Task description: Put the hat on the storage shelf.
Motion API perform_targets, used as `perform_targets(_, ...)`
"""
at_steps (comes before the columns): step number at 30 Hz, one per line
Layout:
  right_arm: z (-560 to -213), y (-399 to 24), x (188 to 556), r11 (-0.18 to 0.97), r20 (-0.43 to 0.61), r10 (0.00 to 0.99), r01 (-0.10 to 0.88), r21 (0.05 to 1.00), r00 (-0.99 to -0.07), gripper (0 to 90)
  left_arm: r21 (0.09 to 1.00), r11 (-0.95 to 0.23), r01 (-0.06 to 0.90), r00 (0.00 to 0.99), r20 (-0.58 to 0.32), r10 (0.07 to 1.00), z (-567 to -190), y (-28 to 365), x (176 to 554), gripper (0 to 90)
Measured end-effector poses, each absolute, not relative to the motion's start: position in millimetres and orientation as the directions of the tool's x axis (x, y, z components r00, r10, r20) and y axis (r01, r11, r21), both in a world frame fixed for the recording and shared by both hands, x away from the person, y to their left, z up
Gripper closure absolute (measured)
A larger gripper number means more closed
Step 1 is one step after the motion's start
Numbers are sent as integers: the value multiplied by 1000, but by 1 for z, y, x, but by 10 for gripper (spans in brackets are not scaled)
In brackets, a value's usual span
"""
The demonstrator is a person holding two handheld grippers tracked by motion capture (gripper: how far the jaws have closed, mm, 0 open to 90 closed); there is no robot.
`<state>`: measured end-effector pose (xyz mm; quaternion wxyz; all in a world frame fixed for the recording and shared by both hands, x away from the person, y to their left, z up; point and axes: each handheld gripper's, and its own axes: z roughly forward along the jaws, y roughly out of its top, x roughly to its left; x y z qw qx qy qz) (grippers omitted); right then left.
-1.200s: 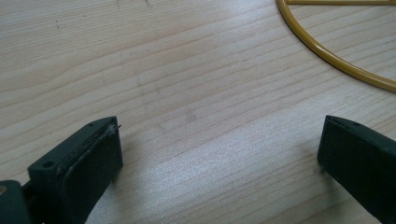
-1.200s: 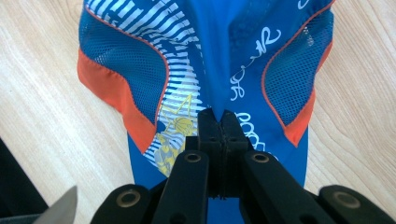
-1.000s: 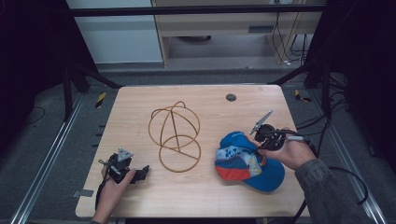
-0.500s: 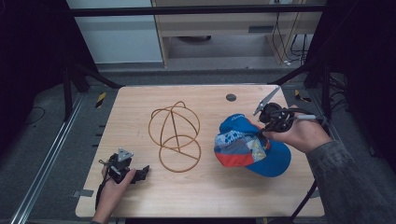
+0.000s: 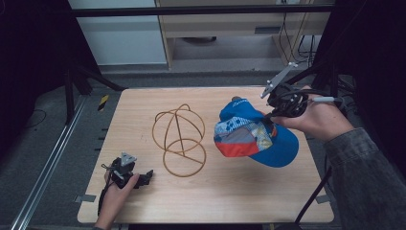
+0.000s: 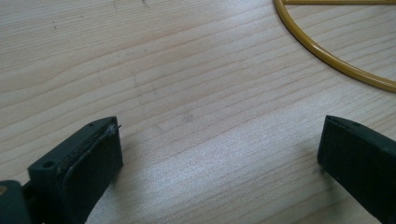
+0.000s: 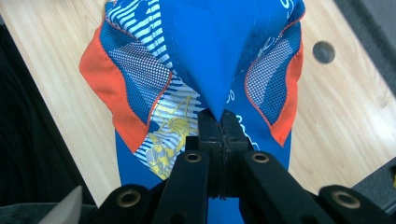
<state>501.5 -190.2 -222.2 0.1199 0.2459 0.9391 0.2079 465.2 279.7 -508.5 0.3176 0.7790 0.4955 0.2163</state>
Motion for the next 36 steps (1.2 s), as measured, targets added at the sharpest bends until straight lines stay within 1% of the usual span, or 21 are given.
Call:
perform_targets(1,-222,-190,501,793,-123,512,412,449,-850,900,710,-307,634,415,22,909,-509,280,465,0)
perform_targets(6,-201,-184,500,790,-141,502,385,477,-853,900,709,-308,634,416,23,909,-508,280,465,0)
perform_targets(12,-175,-167,497,799,-177,471,333,500,-864,900,710,-307,634,416,22,909,-509,280,465,0)
perform_targets(21,-166,-147,495,808,-189,434,287,515,-881,900,709,-307,635,415,22,909,-508,280,465,0)
perform_targets(28,-156,-132,492,801,-205,408,242,547,-889,900,711,-304,634,413,21,910,-509,279,465,0)
perform_targets(36,-150,-99,500,779,-221,386,189,597,-896,900,709,-309,634,416,24,909,-508,280,465,0)
